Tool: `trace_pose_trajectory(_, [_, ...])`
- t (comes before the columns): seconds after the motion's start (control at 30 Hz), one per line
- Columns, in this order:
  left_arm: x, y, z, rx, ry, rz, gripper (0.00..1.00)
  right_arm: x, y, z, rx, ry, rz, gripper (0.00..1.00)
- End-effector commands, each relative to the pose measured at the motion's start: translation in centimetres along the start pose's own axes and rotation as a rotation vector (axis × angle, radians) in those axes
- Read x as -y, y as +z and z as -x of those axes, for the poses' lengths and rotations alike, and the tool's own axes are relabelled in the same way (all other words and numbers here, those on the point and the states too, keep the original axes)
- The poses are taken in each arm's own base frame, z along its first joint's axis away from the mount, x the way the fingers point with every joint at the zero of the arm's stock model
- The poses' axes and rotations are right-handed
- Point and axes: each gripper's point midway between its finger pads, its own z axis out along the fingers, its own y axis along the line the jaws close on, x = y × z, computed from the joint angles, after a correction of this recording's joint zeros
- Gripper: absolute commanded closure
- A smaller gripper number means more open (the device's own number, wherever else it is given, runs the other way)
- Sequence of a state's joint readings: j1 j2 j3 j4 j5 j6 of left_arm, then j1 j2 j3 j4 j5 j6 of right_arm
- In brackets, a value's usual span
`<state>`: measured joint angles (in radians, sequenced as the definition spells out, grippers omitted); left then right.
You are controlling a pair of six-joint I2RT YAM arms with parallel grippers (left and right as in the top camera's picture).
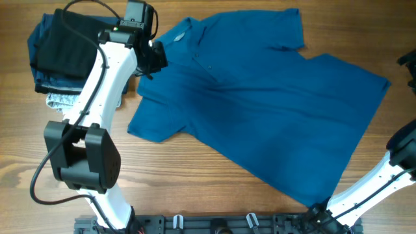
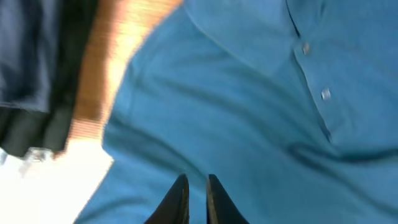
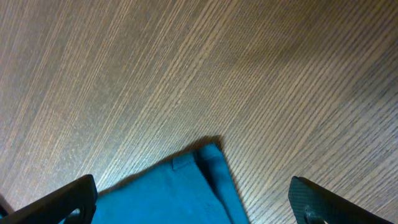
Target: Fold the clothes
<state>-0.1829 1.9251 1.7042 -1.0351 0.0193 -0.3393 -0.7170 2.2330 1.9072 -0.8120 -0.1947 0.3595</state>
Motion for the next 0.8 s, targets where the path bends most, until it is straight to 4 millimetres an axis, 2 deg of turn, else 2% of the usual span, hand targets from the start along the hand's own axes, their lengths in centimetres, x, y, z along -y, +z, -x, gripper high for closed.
trace_pose_trajectory(0.0, [0.7,0.1,-2.1,-0.105,-0.018,-0.065,0.86,-1.2,-1.8,1.0,0.039,-0.003,0.031,0.0])
trace_pose_trajectory(0.13, [1.3,0.0,-3.6,-0.151,-0.001,-0.057,0.86,-1.2,-1.8,1.0,0.039,-0.003,0.031,0.0])
trace_pose_trajectory(0.27, [1.8,0.0,-3.9,-0.158,0.006,-0.064,0.82,-1.4,-1.8,1.3,0.049,-0.007,0.035,0.0])
trace_pose_trajectory(0.37, [1.7,0.0,-3.9,-0.158,0.005,-0.063,0.78,-2.3,-2.1,3.7,0.15,-0.028,0.072,0.0])
trace_pose_trajectory(0.53, [1.6,0.0,-3.6,-0.145,0.006,-0.057,0.76,-3.1,-2.4,5.4,0.221,-0.045,0.1,0.0])
trace_pose_trajectory(0.63, [2.0,0.1,-2.9,-0.117,-0.012,-0.07,0.74,-3.1,-2.4,5.4,0.22,-0.044,0.098,0.0])
trace_pose_trajectory(0.7, [2.6,0.1,-2.2,-0.092,-0.023,-0.099,0.73,-3.5,-2.4,4.8,0.191,0.036,0.133,0.01])
trace_pose_trajectory(0.73, [2.8,0.1,-2.0,-0.084,-0.022,-0.105,0.72,-3.9,-2.2,3.3,0.116,0.099,0.165,0.0])
trace_pose_trajectory(0.77, [2.8,0.1,-2.0,-0.08,-0.021,-0.107,0.73,-4.0,-2.1,2.4,0.075,0.081,0.175,0.0])
